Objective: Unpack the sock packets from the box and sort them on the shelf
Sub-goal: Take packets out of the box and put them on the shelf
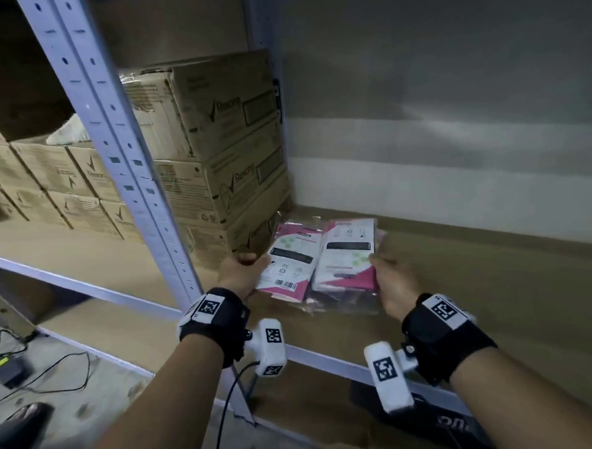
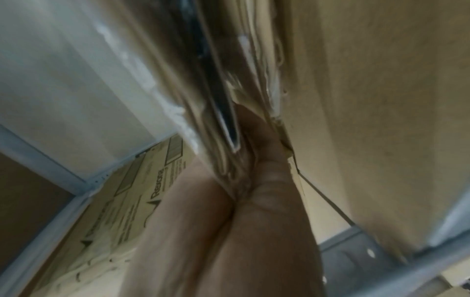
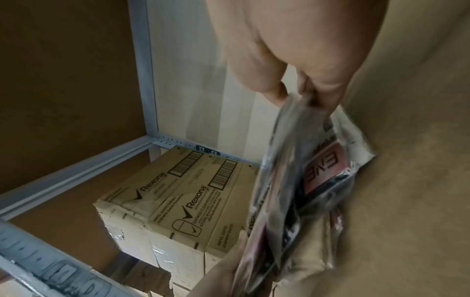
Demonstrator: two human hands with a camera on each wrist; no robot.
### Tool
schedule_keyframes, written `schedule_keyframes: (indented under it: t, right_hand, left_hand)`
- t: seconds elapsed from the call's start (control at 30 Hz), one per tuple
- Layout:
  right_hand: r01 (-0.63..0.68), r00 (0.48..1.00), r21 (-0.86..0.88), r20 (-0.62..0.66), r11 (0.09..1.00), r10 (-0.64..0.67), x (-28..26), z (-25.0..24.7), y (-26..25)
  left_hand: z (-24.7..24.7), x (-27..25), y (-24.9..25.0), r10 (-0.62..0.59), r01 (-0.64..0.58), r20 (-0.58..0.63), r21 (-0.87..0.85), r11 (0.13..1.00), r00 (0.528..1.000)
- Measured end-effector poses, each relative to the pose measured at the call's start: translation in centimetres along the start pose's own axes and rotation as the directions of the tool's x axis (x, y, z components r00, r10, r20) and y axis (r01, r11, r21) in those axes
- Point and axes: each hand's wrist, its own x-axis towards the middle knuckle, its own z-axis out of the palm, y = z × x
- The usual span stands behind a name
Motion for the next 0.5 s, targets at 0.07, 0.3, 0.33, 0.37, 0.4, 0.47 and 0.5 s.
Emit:
schedule_keyframes:
  t: [0.07, 0.3, 0.33, 0.37, 0.4, 0.47, 0.5]
  right_hand:
    - [0.034, 0.999, -0.030, 0.016, 0.999, -0.033, 0.5, 0.2, -0.1]
    - [0.162, 0.968, -0.312, 0.234, 0.936, -0.089, 0.2, 0.1, 0.7]
    - [0.172, 0.967, -0.327, 0.234, 0.929, -0.097, 0.1, 0.0, 0.8]
    - [0.189, 0.966, -0.344, 0.235, 0.920, -0.110, 0.0, -0.1, 0.9]
    - [0.207, 0.963, -0.357, 0.236, 0.911, -0.126, -0.1, -0.3, 0.9]
    - [0.232, 0.963, -0.389, 0.222, 0.892, -0.154, -0.7, -0.3, 0.7]
    - [0.247, 0.961, -0.405, 0.217, 0.880, -0.170, -1.0, -0.4, 0.6]
  left_hand:
    - [0.7, 0.1, 0.4, 0.055, -0.053, -0.027, 0.046, 0.998, 0.998]
    - [2.0, -0.1, 0.2, 0.102, -0.143, 0.138, 0.339, 0.930, 0.985]
    - [2.0, -0.7, 0.5, 0.121, -0.165, 0.138, 0.383, 0.909, 0.983]
    - [2.0, -0.9, 0.6, 0.140, -0.185, 0.137, 0.421, 0.888, 0.981]
    - [2.0, -1.3, 0.8, 0.165, -0.213, 0.142, 0.458, 0.863, 0.976]
    - [1.9, -2.2, 1.1, 0.246, -0.297, 0.165, 0.529, 0.795, 0.955]
    - [1.9, -2.6, 1.4, 0.299, -0.351, 0.185, 0.560, 0.750, 0.936]
